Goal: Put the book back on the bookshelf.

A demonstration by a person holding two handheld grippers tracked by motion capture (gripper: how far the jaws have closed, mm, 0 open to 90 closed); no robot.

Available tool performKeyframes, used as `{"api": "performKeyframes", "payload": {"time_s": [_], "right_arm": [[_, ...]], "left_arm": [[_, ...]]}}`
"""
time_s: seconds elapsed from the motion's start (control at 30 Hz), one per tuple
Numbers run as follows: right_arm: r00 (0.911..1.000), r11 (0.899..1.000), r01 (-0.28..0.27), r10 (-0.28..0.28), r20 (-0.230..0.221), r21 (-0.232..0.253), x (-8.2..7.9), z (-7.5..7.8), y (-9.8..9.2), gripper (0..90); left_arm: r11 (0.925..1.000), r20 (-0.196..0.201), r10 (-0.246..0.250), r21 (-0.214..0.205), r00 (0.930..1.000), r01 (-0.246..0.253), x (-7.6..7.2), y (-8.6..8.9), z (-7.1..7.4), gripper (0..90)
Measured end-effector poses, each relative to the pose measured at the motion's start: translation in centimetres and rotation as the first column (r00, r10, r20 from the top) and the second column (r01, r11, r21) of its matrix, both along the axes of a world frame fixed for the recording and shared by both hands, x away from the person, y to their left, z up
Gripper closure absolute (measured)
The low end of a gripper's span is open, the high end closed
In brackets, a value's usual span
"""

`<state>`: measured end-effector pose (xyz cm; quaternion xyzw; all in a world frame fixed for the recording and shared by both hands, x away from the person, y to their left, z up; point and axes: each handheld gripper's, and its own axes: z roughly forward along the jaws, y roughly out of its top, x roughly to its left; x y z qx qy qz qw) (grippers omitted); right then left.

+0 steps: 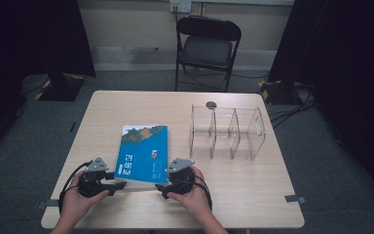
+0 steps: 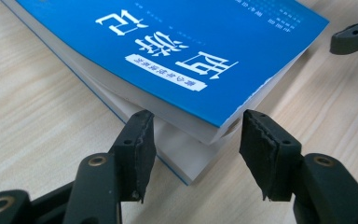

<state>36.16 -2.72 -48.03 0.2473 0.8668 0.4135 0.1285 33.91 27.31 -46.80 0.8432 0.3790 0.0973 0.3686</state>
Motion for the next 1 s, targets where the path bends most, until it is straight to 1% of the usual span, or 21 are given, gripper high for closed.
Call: {"api": "performKeyframes", "payload": {"time_s": [0.07, 0.1, 0.2, 0.23, 0.27, 0.3, 0.33, 0.37, 0.43, 0.47, 0.5, 0.57, 0.67, 0.73, 0.77, 0.8, 0.83, 0.9, 1.0], "right_arm": [[0.9999, 1.000, -0.011, 0.011, -0.001, 0.000, 0.1, 0.2, 0.3, 16.5], [0.9998, 1.000, -0.020, 0.020, -0.005, 0.004, 0.1, 0.3, 0.5, 16.5], [0.9992, 0.999, -0.039, 0.039, -0.010, -0.013, 0.1, 0.2, 1.3, 15.9], [0.9993, 0.999, -0.038, 0.037, -0.003, -0.024, 0.0, 0.1, 1.6, 13.8], [0.9992, 0.999, -0.037, 0.037, 0.013, -0.039, 0.0, 0.0, 1.7, 13.8], [0.9994, 0.998, -0.030, 0.031, 0.017, -0.048, 0.0, 0.1, 1.9, 13.9], [0.9992, 0.999, -0.033, 0.033, 0.021, -0.036, 0.1, 0.1, 1.9, 14.2], [0.9997, 0.999, -0.023, 0.023, 0.011, -0.026, 0.2, 0.2, 2.0, 14.5], [0.9997, 1.000, -0.025, 0.025, 0.006, -0.015, 0.3, 0.3, 2.2, 14.6], [0.9995, 0.999, -0.029, 0.029, 0.013, -0.016, 0.3, 0.3, 2.4, 14.5], [0.9994, 0.999, -0.028, 0.028, 0.018, -0.022, 0.3, 0.4, 2.5, 14.5], [0.9995, 0.999, -0.030, 0.030, 0.010, -0.021, 0.4, 0.3, 2.8, 14.5], [0.9990, 0.999, -0.031, 0.032, 0.032, -0.031, 0.4, 0.0, 3.3, 13.8], [0.9990, 0.999, -0.029, 0.029, 0.033, -0.021, 0.4, 0.0, 3.6, 13.4], [0.9991, 0.999, -0.029, 0.029, 0.032, -0.020, 0.3, 0.0, 3.7, 13.3], [0.9991, 0.999, -0.028, 0.028, 0.032, -0.021, 0.3, -0.1, 3.8, 13.1], [0.9985, 0.999, -0.031, 0.032, 0.045, -0.027, 0.3, -0.1, 4.1, 13.0], [0.9983, 0.999, -0.033, 0.035, 0.046, -0.034, 0.2, -0.1, 4.4, 13.0], [0.9977, 0.998, -0.033, 0.037, 0.056, -0.055, 0.2, -0.1, 5.0, 13.2]], "left_arm": [[1.0000, -0.001, -0.006, 0.000, 1.0000, 0.006, 0.1, -0.1, -0.1, 45.3], [1.0000, -0.005, 0.002, -0.007, 1.0000, -0.002, 0.1, -0.1, 0.0, 45.4], [0.9999, 0.005, -0.003, -0.015, 1.0000, 0.003, 0.3, -0.2, 0.4, 45.4], [0.9999, 0.005, -0.003, -0.015, 1.0000, 0.003, 0.3, -0.2, 0.5, 45.4], [0.9999, 0.008, -0.003, -0.016, 1.0000, 0.003, 0.3, -0.2, 0.6, 45.4], [0.9998, 0.005, 0.001, -0.021, 1.0000, 0.000, 0.4, -0.3, 0.7, 45.5], [0.9998, 0.005, -0.006, -0.020, 1.0000, 0.007, 0.5, -0.3, 0.8, 45.5], [0.9996, 0.004, -0.002, -0.029, 1.0000, 0.002, 0.5, -0.3, 0.9, 45.4], [0.9998, 0.002, -0.011, -0.014, 0.9999, 0.011, 0.6, -0.3, 1.1, 45.5], [0.9997, 0.002, -0.008, -0.023, 1.0000, 0.008, 0.6, -0.4, 1.1, 45.5], [0.9997, 0.003, -0.013, -0.021, 0.9999, 0.014, 0.7, -0.4, 1.2, 45.5], [0.9996, -0.001, -0.018, -0.022, 0.9998, 0.018, 0.8, -0.4, 1.3, 45.5], [0.9996, 0.002, -0.021, -0.019, 0.9998, 0.021, 0.8, -0.4, 1.5, 45.5], [0.9994, 0.005, -0.021, -0.026, 0.9998, 0.021, 0.9, -0.5, 1.6, 45.4], [0.9994, 0.006, -0.030, -0.018, 0.9995, 0.030, 1.0, -0.4, 1.7, 45.5], [0.9993, 0.007, -0.021, -0.031, 0.9998, 0.021, 1.0, -0.5, 1.7, 45.4], [0.9994, 0.007, -0.021, -0.029, 0.9998, 0.021, 1.0, -0.5, 1.7, 45.5], [0.9994, 0.009, -0.026, -0.021, 0.9996, 0.027, 1.1, -0.5, 1.8, 45.5], [0.9994, 0.009, -0.024, -0.024, 0.9997, 0.024, 1.1, -0.6, 1.9, 45.5]]}}
